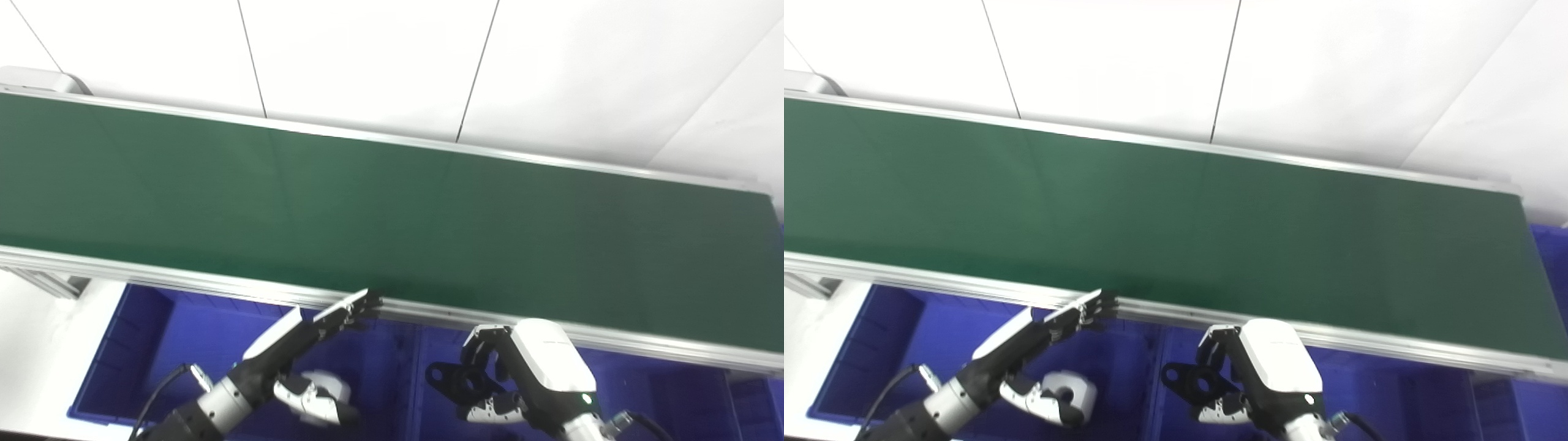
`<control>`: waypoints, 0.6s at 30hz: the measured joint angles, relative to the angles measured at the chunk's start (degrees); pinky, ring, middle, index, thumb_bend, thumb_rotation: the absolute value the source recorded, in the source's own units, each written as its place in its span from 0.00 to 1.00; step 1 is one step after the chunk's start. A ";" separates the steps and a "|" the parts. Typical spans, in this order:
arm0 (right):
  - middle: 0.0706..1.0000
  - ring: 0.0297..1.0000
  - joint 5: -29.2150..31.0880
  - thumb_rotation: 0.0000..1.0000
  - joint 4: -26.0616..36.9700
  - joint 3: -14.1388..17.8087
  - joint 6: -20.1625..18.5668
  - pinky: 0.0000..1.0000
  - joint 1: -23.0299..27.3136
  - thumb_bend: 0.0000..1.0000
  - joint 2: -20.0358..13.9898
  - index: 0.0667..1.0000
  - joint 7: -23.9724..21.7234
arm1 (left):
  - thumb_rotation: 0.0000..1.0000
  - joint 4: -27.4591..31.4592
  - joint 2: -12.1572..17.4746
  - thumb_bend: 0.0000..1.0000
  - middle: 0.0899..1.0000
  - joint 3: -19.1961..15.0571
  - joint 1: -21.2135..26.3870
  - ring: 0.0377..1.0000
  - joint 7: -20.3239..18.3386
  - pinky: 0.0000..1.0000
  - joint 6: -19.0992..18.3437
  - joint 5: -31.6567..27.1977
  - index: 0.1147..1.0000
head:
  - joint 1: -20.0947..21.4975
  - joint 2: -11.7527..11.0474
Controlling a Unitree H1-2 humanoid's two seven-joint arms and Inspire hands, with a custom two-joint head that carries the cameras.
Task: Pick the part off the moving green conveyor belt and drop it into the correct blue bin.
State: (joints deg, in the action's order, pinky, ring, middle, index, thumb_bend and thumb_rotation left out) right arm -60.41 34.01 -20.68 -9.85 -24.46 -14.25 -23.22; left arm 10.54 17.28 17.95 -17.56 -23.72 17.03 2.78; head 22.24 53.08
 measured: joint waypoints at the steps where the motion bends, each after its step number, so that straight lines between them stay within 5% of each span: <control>1: 0.43 0.18 -0.56 0.00 -0.11 -0.03 -0.06 0.15 0.26 0.53 0.08 0.45 -1.39 | 0.45 0.15 0.00 0.71 0.93 -0.11 0.08 0.89 0.00 0.82 0.00 -0.01 0.94 | 0.00 0.00; 7: 0.43 0.27 -4.42 0.00 -4.62 -0.28 -1.01 0.25 3.23 0.53 0.91 0.45 -9.99 | 0.44 0.30 -0.01 0.72 0.93 -0.58 0.02 0.88 -0.02 0.80 -0.29 -0.59 0.94 | 0.44 0.88; 11: 0.43 0.26 -11.42 0.00 -8.36 -1.82 -1.65 0.21 6.03 0.53 1.68 0.46 -16.18 | 0.45 0.72 -0.01 0.73 0.93 -0.76 -0.16 0.88 -0.02 0.81 -2.07 -1.05 0.94 | 0.79 1.23; 15: 0.45 0.40 -19.16 0.01 -8.80 -2.76 -2.37 0.31 7.34 0.52 3.18 0.46 -23.69 | 0.45 1.48 -0.02 0.73 0.94 -0.83 -0.28 0.89 -0.02 0.81 -2.71 -1.09 0.94 | 1.05 1.58; 17: 0.63 0.58 -22.10 0.26 -8.82 -3.16 -2.34 0.47 7.75 0.53 3.66 0.72 -26.54 | 0.45 2.12 -0.02 0.72 0.94 -0.82 -0.25 0.89 -0.02 0.81 -2.91 -1.25 0.94 | 0.97 1.58; 18: 0.66 0.60 -22.85 0.31 -8.78 -3.20 -2.33 0.49 7.82 0.54 3.73 0.75 -27.46 | 0.45 2.24 -0.02 0.72 0.94 -0.82 -0.23 0.89 -0.02 0.81 -2.91 -1.25 0.94 | 0.97 1.58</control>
State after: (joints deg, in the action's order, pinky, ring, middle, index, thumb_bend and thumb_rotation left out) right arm -83.26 25.24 -23.88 -12.19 -16.63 -10.51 -50.68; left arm 12.78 17.25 17.13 -17.79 -23.74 14.12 1.53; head 23.20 54.67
